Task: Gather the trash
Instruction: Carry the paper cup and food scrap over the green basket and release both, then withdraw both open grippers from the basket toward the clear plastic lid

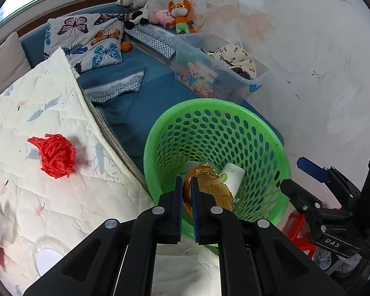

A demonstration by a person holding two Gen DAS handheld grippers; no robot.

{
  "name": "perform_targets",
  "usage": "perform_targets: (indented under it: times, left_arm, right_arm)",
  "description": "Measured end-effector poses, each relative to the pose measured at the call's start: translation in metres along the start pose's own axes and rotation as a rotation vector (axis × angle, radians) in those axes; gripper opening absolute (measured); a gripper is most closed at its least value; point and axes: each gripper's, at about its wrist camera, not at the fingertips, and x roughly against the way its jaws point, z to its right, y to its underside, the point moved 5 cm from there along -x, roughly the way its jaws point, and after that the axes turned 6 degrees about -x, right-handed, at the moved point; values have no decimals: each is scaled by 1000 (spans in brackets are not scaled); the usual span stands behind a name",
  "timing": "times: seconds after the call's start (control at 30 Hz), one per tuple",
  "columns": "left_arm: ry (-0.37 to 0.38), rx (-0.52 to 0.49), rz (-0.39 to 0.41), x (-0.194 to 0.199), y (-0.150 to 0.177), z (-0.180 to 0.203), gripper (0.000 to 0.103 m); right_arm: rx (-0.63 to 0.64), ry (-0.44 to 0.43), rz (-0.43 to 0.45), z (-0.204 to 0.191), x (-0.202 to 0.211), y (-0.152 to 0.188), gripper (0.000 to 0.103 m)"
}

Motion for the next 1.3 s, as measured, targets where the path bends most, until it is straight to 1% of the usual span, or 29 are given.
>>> perform_targets:
  times: [0.1,0.13,0.27,0.33,0.37,0.43,0.57,0.6,0.7,0.8,0.87,0.93,0.97,1.0,1.1,1.17,1.2,1.3]
  left_arm:
    - [23,17,7,0,0,-1,19]
    - [31,19,11,1,1,-1,21]
    - [41,23,18,9,8,-4,22]
    - [33,19,28,15,11,-6,22]
    - [28,17,34,19,13,-7,23]
    - [13,16,46,30,19,-12,29]
    - [-43,9,71,54,35,-28,33]
    - [-49,12,75,60,38,-33,39]
    - [-84,21,100,81,53,-50,43]
    - [-125,34,110,96,68,-69,53]
    - [-164,43,115,106,80,-85,54]
    - [-193,58,118,114,90,-98,66]
    - [-203,72,120,118,96,-106,68]
    - [-208,82,122,122,102,-111,68]
    - [-224,118,115,128,119,-130,76]
    - [-232,129,101,125,129,-137,79]
    - [-233,132,96,124,133,-140,83]
    - [-214,136,78,117,145,-142,89]
  right_arm:
    - [4,-1,-1,-3,0,0,72]
    - [4,-2,0,-3,1,1,72]
    - [8,-7,0,-8,4,1,72]
    - [12,-10,3,-10,6,2,72]
    - [14,-14,5,-13,8,1,72]
    - [19,-20,10,-17,10,2,74]
    - [32,-35,18,-30,14,2,76]
    - [34,-39,19,-32,14,2,77]
    - [46,-56,23,-45,16,2,80]
    - [59,-74,25,-58,16,1,83]
    - [69,-87,28,-67,16,0,85]
    - [80,-97,28,-76,14,-1,85]
    - [88,-102,27,-82,13,-1,86]
    - [94,-107,26,-86,13,-1,87]
    - [114,-123,23,-100,11,-1,89]
    - [126,-131,22,-109,10,0,89]
    - [133,-136,20,-113,9,0,89]
    - [148,-145,18,-122,8,1,89]
